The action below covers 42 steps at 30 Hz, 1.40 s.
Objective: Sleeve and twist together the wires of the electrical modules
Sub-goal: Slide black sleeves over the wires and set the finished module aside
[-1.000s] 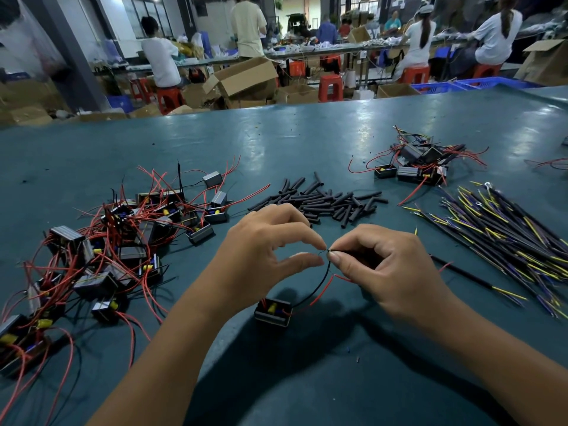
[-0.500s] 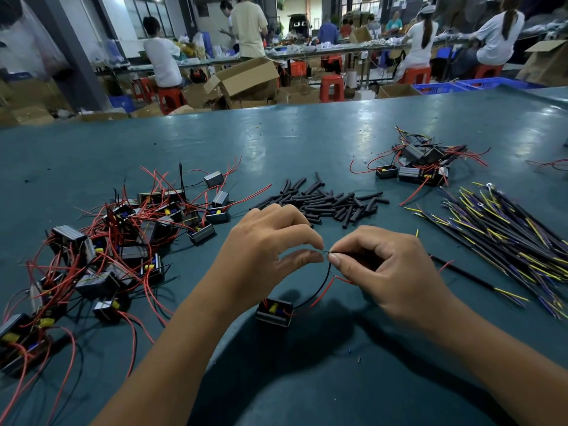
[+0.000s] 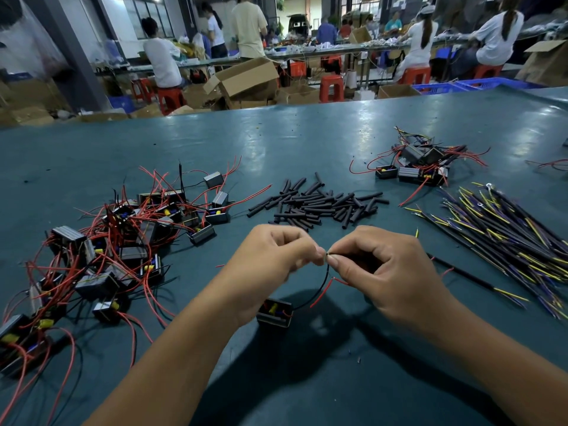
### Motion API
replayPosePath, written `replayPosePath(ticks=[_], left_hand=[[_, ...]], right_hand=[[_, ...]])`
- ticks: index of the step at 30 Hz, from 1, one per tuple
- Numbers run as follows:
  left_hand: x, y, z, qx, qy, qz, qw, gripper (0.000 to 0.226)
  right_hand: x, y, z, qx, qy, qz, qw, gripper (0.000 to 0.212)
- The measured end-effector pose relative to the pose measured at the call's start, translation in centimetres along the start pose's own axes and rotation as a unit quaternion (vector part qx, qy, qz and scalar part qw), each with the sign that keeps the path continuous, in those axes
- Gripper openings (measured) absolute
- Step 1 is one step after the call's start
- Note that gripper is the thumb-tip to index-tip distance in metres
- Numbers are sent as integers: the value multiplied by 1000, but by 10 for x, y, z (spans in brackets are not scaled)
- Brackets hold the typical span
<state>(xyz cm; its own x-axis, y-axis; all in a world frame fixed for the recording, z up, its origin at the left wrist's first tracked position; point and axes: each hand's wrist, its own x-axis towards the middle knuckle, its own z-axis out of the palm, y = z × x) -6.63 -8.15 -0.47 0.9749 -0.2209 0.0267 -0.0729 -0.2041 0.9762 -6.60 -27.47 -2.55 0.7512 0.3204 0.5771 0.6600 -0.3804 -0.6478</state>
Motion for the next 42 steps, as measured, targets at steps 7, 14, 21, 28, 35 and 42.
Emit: replayPosePath(ticks=[7,14,21,28,35,42], left_hand=[[0,0,-9,48,5,76,996,12],[1,-2,-18,317,35,318,893,16],[4,-3,-11,340,76,353,868,11],[0,-3,-10,5,-33,-53,998,15],[-2,1,-17,248,-5,155,956,16],[0,-1,-14,414,76,360,833,13]], right_hand=[[0,4,-2,36,3,27,999,11],[1,3,-2,42,0,37,998,12],[0,2,-3,52,-5,37,998,11],[-1,1,-1,-12,-21,-4,1000,5],[0,2,-3,1,4,16,1000,11],[-1,0,-5,8,3,28,1000,15]])
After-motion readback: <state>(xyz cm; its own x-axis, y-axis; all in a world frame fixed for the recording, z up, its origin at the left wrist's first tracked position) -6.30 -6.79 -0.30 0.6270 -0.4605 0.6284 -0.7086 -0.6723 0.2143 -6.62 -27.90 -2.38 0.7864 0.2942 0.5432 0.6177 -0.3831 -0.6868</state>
